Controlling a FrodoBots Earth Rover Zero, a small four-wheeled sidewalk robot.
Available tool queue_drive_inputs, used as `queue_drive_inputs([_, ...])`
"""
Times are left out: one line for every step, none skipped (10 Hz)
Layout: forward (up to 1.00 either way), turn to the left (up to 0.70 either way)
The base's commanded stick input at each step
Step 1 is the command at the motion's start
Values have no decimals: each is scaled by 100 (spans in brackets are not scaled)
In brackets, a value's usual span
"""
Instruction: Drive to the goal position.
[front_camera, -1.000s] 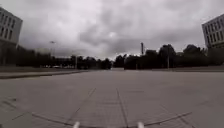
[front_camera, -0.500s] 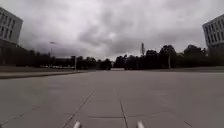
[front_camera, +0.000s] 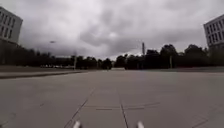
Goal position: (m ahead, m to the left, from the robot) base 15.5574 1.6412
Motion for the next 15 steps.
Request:
queue_drive_inputs([100,0])
queue_drive_inputs([100,0])
queue_drive_inputs([100,0])
queue_drive_inputs([100,0])
queue_drive_inputs([100,0])
queue_drive_inputs([100,0])
queue_drive_inputs([100,0])
queue_drive_inputs([100,0])
queue_drive_inputs([100,0])
queue_drive_inputs([100,-5])
queue_drive_inputs([100,-22])
queue_drive_inputs([100,-40])
queue_drive_inputs([100,-40])
queue_drive_inputs([100,-40])
queue_drive_inputs([100,-40])
